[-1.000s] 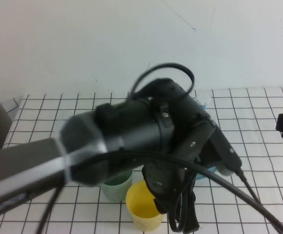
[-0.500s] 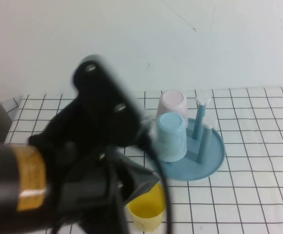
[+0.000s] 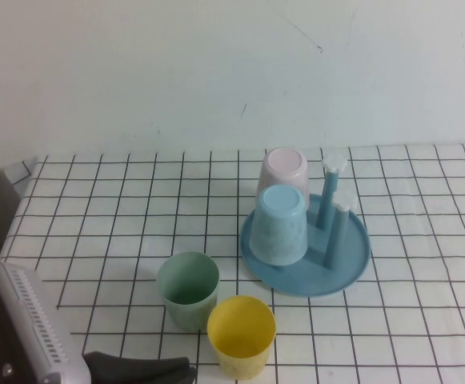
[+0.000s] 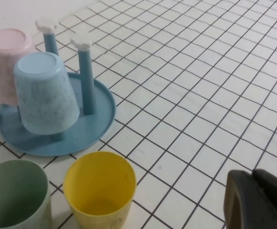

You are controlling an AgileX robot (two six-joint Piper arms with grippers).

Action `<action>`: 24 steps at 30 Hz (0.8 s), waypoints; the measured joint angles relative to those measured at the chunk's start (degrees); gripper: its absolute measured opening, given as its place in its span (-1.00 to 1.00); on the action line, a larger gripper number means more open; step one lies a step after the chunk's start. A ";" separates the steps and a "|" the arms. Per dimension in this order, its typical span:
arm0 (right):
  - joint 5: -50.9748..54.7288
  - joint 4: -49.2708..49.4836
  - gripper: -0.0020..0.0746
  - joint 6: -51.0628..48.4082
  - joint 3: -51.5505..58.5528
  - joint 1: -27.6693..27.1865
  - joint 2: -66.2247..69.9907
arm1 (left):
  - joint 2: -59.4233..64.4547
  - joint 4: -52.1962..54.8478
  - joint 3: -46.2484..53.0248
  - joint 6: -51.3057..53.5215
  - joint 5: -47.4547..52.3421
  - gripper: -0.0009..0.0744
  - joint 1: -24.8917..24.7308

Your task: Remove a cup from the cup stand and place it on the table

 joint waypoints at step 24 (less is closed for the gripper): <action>-14.41 -12.95 -0.95 -8.68 4.60 9.94 -21.84 | -0.21 0.72 12.21 -0.22 -1.40 -0.98 0.00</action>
